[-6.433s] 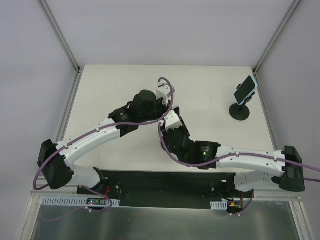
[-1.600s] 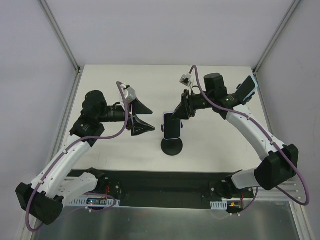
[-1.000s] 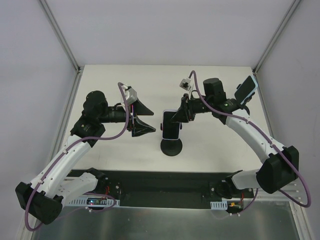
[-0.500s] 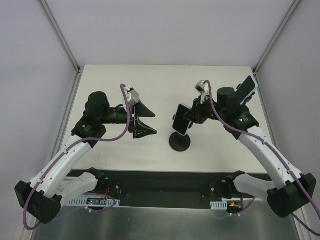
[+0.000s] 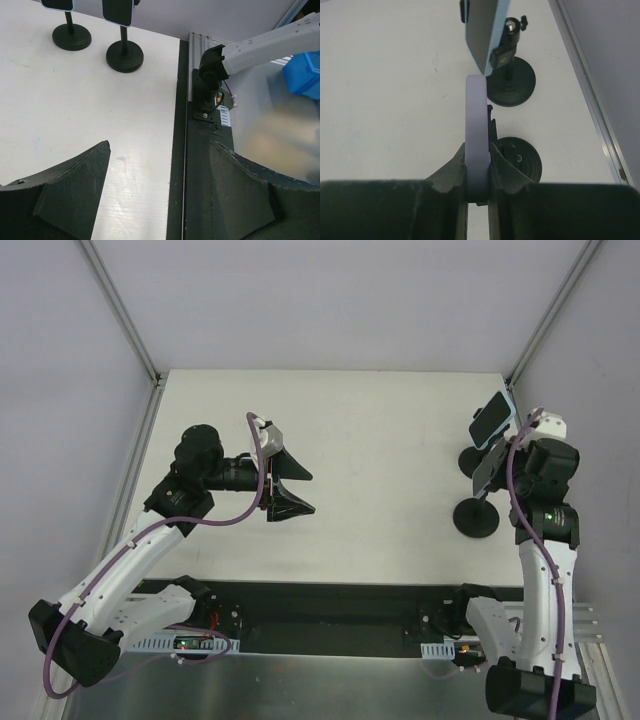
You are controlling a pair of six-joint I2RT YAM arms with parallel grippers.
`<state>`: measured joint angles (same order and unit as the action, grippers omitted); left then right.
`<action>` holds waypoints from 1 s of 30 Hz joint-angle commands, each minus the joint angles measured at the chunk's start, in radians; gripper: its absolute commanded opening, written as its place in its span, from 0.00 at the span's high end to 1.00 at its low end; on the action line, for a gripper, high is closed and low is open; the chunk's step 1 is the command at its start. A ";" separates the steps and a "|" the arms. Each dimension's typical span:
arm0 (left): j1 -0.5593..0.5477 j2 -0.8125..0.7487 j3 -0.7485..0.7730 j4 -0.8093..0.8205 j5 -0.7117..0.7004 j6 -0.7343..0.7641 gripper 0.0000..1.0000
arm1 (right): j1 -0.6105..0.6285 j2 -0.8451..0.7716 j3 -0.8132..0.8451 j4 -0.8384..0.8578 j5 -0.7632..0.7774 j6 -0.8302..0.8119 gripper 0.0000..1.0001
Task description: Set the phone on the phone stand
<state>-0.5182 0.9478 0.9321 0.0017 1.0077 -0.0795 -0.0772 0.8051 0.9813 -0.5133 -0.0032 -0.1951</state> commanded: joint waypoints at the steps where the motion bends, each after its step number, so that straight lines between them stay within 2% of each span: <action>1: -0.023 -0.006 0.010 0.015 -0.014 0.035 0.21 | -0.137 0.011 0.043 0.073 -0.168 0.071 1.00; 8: -0.106 -0.006 0.010 0.004 -0.058 0.069 0.21 | -0.226 0.106 0.111 0.074 -0.176 -0.016 1.00; 13: -0.164 -0.027 0.010 -0.049 -0.132 0.106 0.21 | -0.326 0.178 0.135 0.116 -0.386 -0.032 1.00; 16: -0.209 -0.046 0.002 -0.071 -0.211 0.132 0.21 | -0.351 0.218 0.169 0.096 -0.431 -0.078 1.00; 25: -0.358 -0.101 -0.019 -0.123 -0.493 0.201 0.18 | -0.352 0.210 0.165 0.035 -0.321 -0.220 1.00; 30: -0.385 -0.141 -0.035 -0.121 -0.550 0.222 0.15 | -0.352 0.230 0.172 0.016 -0.285 -0.280 1.00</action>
<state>-0.8864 0.8452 0.9081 -0.1204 0.5549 0.0982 -0.4221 1.0317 1.0943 -0.5091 -0.3466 -0.3622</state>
